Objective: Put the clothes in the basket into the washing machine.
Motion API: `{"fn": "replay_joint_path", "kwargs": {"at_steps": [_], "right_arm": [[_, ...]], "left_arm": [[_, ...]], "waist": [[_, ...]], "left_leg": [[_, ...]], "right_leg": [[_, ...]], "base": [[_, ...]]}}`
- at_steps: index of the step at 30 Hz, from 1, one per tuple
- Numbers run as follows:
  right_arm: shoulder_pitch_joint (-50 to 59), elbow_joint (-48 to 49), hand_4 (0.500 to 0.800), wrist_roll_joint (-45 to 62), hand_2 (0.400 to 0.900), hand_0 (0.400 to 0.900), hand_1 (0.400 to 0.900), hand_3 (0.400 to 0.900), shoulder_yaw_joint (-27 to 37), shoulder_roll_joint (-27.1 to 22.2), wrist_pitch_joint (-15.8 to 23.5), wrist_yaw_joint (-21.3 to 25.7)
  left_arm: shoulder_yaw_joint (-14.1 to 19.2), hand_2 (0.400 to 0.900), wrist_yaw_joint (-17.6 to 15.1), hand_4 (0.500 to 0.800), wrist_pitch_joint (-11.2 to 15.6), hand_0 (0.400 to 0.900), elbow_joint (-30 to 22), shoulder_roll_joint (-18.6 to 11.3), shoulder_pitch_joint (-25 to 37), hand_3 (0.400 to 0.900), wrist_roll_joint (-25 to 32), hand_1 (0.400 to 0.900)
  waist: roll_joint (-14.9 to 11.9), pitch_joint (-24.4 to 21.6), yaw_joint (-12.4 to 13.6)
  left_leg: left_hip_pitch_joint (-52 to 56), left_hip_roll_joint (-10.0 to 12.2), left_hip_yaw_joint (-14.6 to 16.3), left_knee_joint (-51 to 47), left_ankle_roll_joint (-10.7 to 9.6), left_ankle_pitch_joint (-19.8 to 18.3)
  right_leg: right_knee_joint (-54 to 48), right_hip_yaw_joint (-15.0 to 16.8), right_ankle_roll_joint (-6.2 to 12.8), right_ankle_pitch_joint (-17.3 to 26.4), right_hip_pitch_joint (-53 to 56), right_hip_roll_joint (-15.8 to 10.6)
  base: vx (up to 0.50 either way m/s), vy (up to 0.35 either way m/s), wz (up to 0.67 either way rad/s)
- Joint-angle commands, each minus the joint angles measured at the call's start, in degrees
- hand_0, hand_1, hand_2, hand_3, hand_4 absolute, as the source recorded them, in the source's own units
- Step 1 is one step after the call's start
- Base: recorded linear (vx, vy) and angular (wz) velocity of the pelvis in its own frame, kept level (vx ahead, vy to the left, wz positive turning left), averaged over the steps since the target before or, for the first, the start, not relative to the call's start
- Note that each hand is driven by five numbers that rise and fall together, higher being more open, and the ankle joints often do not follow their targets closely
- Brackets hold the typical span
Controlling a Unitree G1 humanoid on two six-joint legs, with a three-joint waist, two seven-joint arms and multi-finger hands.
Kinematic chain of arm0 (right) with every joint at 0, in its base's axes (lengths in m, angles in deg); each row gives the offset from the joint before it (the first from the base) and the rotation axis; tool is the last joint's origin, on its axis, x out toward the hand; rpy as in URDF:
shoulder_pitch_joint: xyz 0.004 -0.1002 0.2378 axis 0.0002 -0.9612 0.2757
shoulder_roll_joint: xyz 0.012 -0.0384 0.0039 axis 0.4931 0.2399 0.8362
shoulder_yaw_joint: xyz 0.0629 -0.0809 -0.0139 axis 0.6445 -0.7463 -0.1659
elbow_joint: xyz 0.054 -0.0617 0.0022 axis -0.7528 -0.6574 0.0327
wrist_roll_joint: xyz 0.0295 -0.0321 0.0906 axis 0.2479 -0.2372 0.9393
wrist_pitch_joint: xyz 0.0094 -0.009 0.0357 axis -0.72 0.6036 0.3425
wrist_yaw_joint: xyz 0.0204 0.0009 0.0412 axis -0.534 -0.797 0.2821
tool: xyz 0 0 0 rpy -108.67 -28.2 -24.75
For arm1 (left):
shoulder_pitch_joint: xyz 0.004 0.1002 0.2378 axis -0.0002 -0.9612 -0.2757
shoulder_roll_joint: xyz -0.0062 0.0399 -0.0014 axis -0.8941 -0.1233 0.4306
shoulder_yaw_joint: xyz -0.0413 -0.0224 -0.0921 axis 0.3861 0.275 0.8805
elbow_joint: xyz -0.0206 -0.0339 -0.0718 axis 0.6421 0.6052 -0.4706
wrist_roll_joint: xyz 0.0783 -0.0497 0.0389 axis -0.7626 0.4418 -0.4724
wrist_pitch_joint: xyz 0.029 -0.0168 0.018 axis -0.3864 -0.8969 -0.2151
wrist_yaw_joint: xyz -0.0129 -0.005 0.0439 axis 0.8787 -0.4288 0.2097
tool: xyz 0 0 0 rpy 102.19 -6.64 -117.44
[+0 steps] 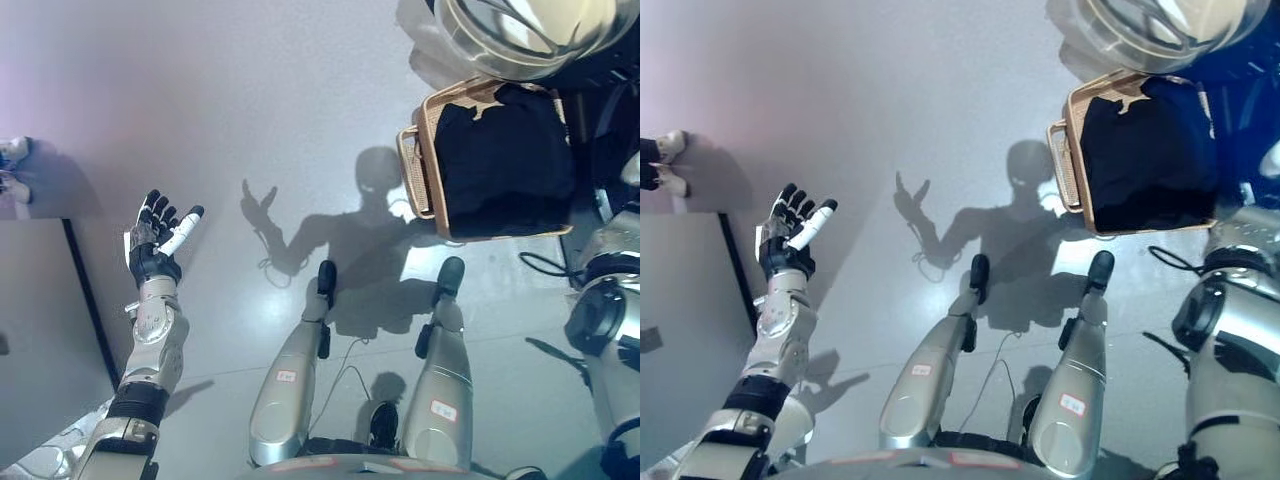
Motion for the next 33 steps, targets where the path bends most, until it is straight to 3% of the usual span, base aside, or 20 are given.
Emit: {"fn": "replay_joint_path", "kwargs": {"at_steps": [1, 6, 12, 13, 14, 26, 33], "right_arm": [[-1.36, 6.71, 0.500, 1.68, 0.400, 0.400, 0.400, 0.400, -4.45, -7.42, 10.88, -1.01], [-0.13, 8.99, 0.500, 1.81, 0.400, 0.400, 0.400, 0.400, -3.86, -10.17, 14.93, 1.94], [-2.73, 10.99, 0.500, -1.17, 0.400, 0.400, 0.400, 0.400, -2.68, -10.12, 15.96, 3.46], [-3.19, 10.03, 0.598, -2.74, 0.563, 0.563, 0.563, 0.563, -3.07, -10.35, 14.77, 4.08], [-3.25, 9.56, 0.800, -2.83, 0.900, 0.900, 0.900, 0.900, -3.01, -10.19, 14.91, 4.35], [-1.38, 6.71, 0.800, -3.49, 0.900, 0.900, 0.900, 0.900, -5.93, -8.98, 11.74, 3.66], [-1.56, 4.68, 0.800, -9.21, 0.900, 0.900, 0.900, 0.900, -9.83, -8.35, 6.89, 4.01]], "left_arm": [[4.60, 0.900, -1.09, 0.800, 4.25, 0.900, -3.42, -2.84, -3.19, 0.900, 0.49, 0.900], [5.44, 0.900, -2.13, 0.800, 3.93, 0.900, -5.33, -2.44, -5.99, 0.900, 0.06, 0.900], [7.77, 0.900, -2.99, 0.800, 4.64, 0.900, -5.98, -2.46, -7.66, 0.900, -0.13, 0.900], [8.06, 0.900, -3.19, 0.800, 4.80, 0.900, -5.87, -2.45, -7.83, 0.900, -0.08, 0.900], [8.23, 0.900, -3.44, 0.800, 4.79, 0.900, -5.57, -2.50, -7.64, 0.900, -0.05, 0.900], [8.03, 0.900, -3.20, 0.800, 5.06, 0.900, -9.19, -3.32, -7.56, 0.900, -0.80, 0.900], [6.18, 0.900, -1.91, 0.800, 5.33, 0.900, -10.05, -4.08, -7.25, 0.900, -0.93, 0.900]], "waist": [[0.36, -7.58, -0.24], [0.81, -8.19, -0.80], [0.85, -8.29, -1.46], [0.63, -8.28, -1.42], [0.53, -8.22, -1.50], [-0.18, -7.60, -1.33], [-1.12, -7.44, -0.98]], "left_leg": [[2.37, 6.16, -3.78, -4.35, -4.34, -0.78], [2.35, 6.57, -3.63, -5.94, -4.63, 0.12], [2.46, 6.69, -3.38, -6.36, -4.58, 0.17], [2.50, 6.68, -3.30, -6.36, -4.54, 0.10], [2.41, 6.71, -3.16, -6.26, -4.49, 0.04], [1.73, 6.41, -2.58, -5.13, -4.24, -0.39], [1.34, 5.89, -2.92, -2.84, -3.99, -1.28]], "right_leg": [[9.62, 3.11, 2.32, -4.30, -4.74, -1.65], [10.68, 3.11, 2.38, -4.26, -6.22, -1.51], [10.98, 3.57, 2.40, -4.15, -6.88, -1.34], [10.96, 3.52, 2.40, -4.04, -6.96, -1.36], [10.92, 3.56, 2.40, -3.91, -7.03, -1.32], [9.97, 3.96, 2.34, -3.20, -6.74, -1.48], [9.37, 3.33, 2.36, -2.92, -4.73, -1.83]], "base": [[-0.02, -0.035, 0.01], [0.00, -0.007, 0.00], [0.01, 0.007, -0.02], [0.00, 0.001, -0.04], [0.00, -0.002, -0.06], [0.00, -0.001, 0.00], [0.00, -0.001, 0.04]]}}
